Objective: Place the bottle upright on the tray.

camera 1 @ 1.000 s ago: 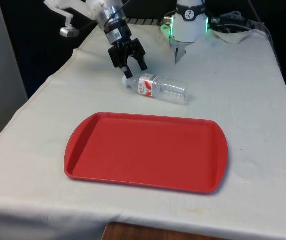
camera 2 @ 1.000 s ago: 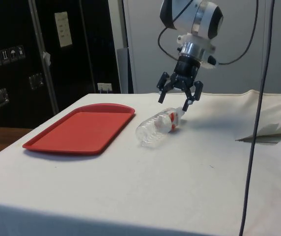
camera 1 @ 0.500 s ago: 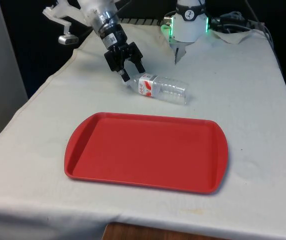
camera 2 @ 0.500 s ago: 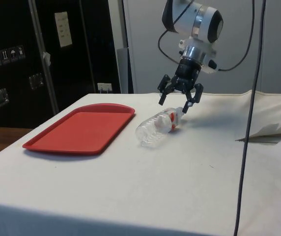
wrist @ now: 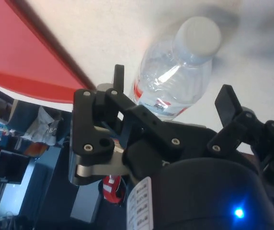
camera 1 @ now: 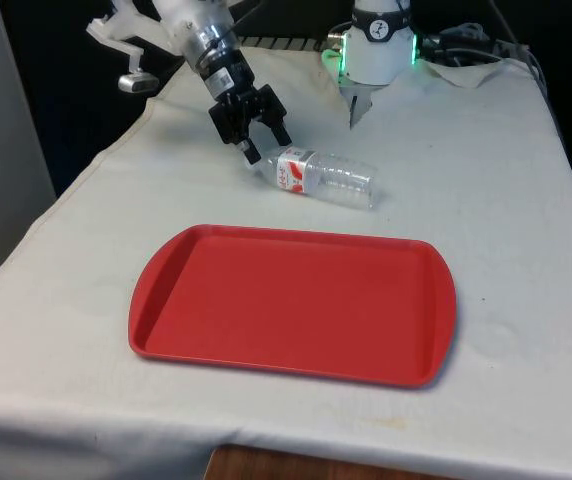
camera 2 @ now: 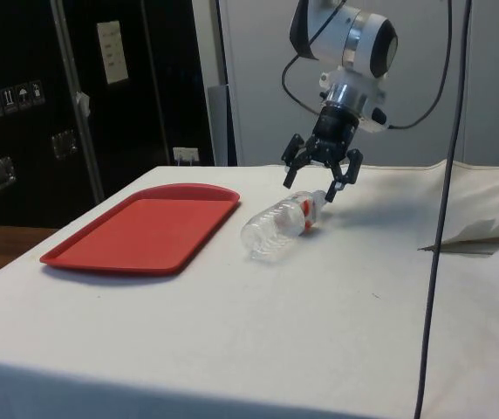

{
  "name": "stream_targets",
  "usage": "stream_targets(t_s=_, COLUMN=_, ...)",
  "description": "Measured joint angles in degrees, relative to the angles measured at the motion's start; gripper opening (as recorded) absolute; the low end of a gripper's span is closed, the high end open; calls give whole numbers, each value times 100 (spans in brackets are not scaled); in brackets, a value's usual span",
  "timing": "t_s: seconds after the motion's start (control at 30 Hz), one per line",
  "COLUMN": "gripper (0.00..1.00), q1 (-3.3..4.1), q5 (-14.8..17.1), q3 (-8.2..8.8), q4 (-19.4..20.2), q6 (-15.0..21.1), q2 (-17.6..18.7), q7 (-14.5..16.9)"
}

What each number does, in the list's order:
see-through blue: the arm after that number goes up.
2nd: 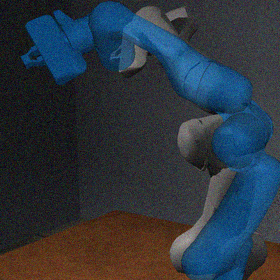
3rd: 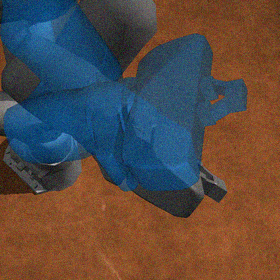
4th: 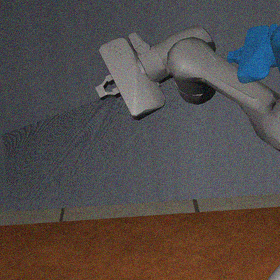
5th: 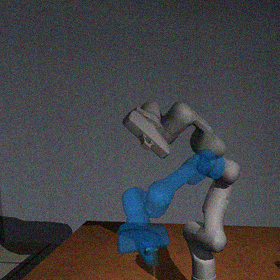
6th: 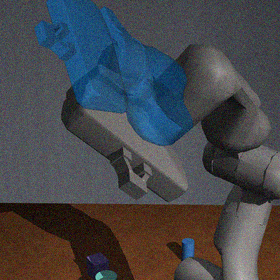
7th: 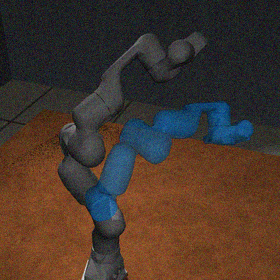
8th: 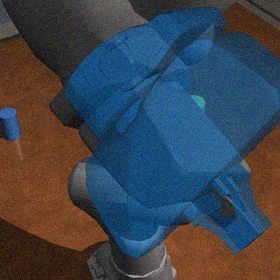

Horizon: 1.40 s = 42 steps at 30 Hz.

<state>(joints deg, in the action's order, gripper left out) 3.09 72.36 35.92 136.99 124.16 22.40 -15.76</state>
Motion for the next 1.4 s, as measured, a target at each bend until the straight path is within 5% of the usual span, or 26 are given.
stream_targets(t_s=1.13, gripper=100, q1=-109, q5=791, q3=579, q4=-573, q6=-2074, q2=1157, q7=435)
stream_targets(t_s=1.4, gripper=100, q1=-109, q5=831, q3=596, q4=-607, q6=-2177, q2=1226, q7=464)
